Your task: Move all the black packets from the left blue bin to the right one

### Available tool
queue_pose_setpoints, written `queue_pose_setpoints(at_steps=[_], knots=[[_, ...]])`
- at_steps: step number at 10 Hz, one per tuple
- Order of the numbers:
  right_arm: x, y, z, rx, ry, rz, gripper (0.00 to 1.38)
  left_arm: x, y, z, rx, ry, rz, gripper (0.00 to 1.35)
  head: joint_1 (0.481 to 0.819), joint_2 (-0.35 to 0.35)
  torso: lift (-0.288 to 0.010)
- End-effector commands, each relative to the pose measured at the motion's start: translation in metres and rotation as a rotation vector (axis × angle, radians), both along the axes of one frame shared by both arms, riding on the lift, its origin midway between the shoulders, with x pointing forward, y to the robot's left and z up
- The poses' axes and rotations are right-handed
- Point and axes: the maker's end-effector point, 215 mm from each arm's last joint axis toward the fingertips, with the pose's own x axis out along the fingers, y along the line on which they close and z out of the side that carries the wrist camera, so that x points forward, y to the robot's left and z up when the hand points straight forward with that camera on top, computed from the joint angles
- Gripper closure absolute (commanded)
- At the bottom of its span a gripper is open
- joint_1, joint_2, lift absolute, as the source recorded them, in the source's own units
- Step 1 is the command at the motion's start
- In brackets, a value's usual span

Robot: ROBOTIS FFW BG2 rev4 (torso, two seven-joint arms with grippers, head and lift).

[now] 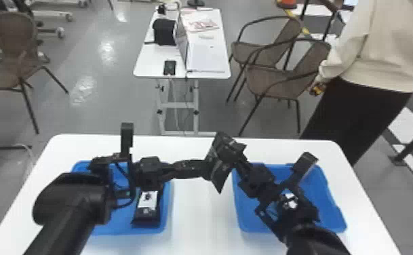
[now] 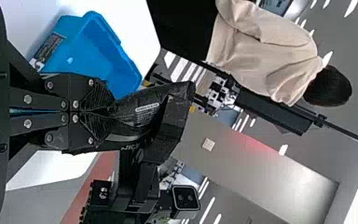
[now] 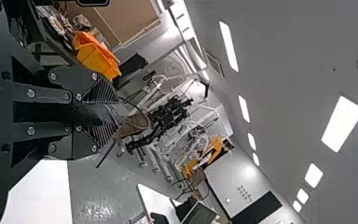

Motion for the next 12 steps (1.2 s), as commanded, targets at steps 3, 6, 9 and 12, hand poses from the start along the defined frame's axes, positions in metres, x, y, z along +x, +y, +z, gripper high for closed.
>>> queue_pose_setpoints(at_steps=[3,6,9,12], knots=[[0.018,-0.058,-0.018,0.048,0.040,-0.127,1.28,-0.001,0.039,-0.032,-0.061,0.083,0.194,0.28,0.695,-0.076,0.000],[0.026,-0.134,-0.112,-0.014,0.226,-0.232,1.28,-0.004,0.110,-0.051,-0.171,0.182,0.512,0.00,0.695,-0.097,0.000],[0.036,-0.201,-0.156,-0.072,0.328,-0.324,1.28,0.004,0.147,-0.040,-0.252,0.158,0.667,0.01,0.695,-0.101,0.000],[0.035,-0.242,-0.138,-0.140,0.286,-0.461,0.00,0.002,0.147,-0.041,-0.259,0.190,0.689,0.16,0.695,-0.143,0.000]])
